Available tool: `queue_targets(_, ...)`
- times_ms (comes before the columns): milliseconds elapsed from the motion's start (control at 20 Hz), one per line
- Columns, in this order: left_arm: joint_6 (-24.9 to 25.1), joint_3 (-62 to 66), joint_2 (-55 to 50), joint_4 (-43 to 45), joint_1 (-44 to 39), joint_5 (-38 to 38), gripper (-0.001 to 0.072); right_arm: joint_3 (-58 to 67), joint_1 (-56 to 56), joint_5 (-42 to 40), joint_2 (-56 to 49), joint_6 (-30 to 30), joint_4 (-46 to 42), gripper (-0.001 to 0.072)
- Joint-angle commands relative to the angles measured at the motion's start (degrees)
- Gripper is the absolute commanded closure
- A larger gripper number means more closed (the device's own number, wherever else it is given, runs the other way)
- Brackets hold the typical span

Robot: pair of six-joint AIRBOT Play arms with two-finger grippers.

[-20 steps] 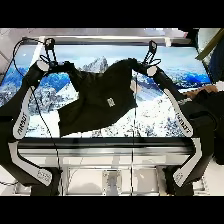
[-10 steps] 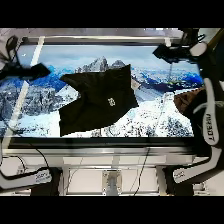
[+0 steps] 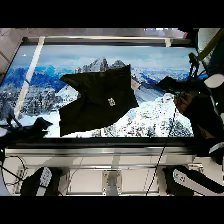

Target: Fold the clothes and pants, and hang the long-sleeved shirts on hangers.

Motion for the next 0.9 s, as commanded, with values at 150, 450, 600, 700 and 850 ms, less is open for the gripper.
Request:
queue_targets(150,-4.09,-7.37,-9.40,-5.38,3.43,0.15,0.0220,-8.39,-0.20,-3.87,2.32,-8.11,9.81,0.0181)
queue_targets(450,12.46,-7.34,-23.30,-25.57,3.15,3.19,0.0221,-8.39,-0.20,-3.80,2.32,-9.18,9.68,0.0182)
queue_targets(600,14.16,-7.34,-23.58,-27.65,3.15,7.02,0.0222,-8.39,-0.20,-3.74,2.32,-9.05,9.79,0.0182)
queue_targets(700,14.16,-7.34,-23.58,-27.65,2.73,8.66,0.0267,-8.39,-0.20,-3.74,2.34,-9.03,10.21,0.0182)
queue_targets(850,14.21,-7.32,-23.58,-27.85,-2.05,11.63,0.0668,-8.39,-0.20,-3.08,2.38,-9.01,12.37,0.0183)
